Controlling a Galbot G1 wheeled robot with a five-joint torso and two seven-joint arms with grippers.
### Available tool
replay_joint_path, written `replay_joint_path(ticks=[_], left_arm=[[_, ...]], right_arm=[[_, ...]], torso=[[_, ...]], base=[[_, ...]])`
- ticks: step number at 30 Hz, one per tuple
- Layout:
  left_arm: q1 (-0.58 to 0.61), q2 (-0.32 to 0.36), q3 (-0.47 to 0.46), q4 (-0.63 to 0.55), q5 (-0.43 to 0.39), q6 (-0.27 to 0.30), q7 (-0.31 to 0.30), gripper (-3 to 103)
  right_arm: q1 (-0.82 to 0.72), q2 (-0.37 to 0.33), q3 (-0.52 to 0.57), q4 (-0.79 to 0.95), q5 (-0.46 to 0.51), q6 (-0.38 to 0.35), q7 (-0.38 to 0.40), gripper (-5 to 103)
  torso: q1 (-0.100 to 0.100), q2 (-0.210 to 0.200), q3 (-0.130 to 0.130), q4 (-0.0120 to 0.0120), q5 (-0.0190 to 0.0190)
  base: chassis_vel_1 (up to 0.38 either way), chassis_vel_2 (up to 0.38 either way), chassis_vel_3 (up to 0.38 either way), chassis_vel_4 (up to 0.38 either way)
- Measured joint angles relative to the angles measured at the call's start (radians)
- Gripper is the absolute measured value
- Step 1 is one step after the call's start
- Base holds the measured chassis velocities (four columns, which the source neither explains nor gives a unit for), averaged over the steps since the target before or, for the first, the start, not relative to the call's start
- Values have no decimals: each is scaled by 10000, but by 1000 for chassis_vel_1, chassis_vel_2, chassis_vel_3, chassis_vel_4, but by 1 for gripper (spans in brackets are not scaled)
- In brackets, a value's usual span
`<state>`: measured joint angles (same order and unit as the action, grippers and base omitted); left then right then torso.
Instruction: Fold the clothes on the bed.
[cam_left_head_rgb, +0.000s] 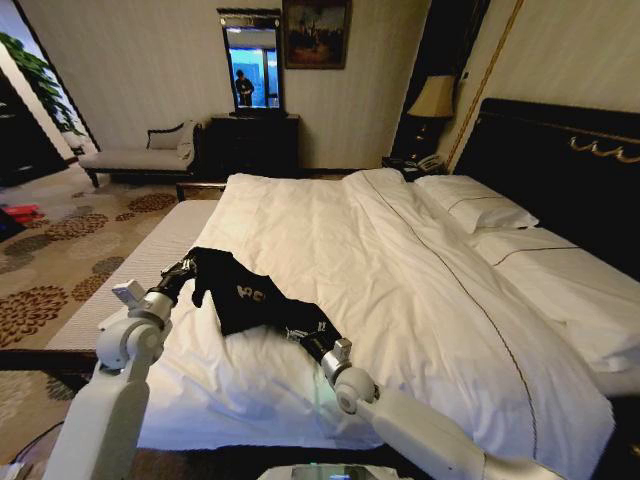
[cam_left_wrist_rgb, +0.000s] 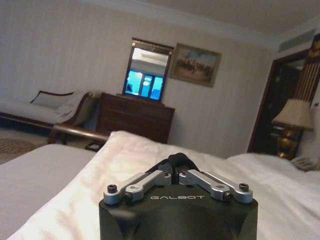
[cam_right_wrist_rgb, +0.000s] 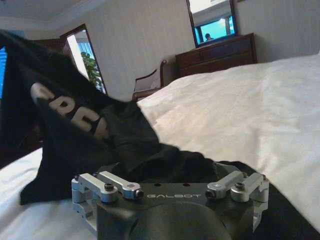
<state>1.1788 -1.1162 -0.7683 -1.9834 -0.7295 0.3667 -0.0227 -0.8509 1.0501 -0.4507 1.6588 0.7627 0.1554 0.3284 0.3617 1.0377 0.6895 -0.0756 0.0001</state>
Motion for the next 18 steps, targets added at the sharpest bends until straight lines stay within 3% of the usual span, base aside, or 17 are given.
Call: replay_joint_path(ticks=[4,11,18], left_arm=[[500,-28,82,353,439,-217,59,2],[1258,-78,470,1162,1416,-357,24,2],[2026,-170,941,2461,2379,-784,35,2]], right_arm=[[-22,147,92,-147,-190,-146,498,100],[-335,167,547,-142,-440,-196,648,100],[-494,301,851,-201,-761,-253,796,100]], torso=[[0,0,0,3,0],[0,0,0,-4,0],[0,0,0,3,-3]], base=[[0,0,0,0],[0,0,0,0],[0,0,0,0]])
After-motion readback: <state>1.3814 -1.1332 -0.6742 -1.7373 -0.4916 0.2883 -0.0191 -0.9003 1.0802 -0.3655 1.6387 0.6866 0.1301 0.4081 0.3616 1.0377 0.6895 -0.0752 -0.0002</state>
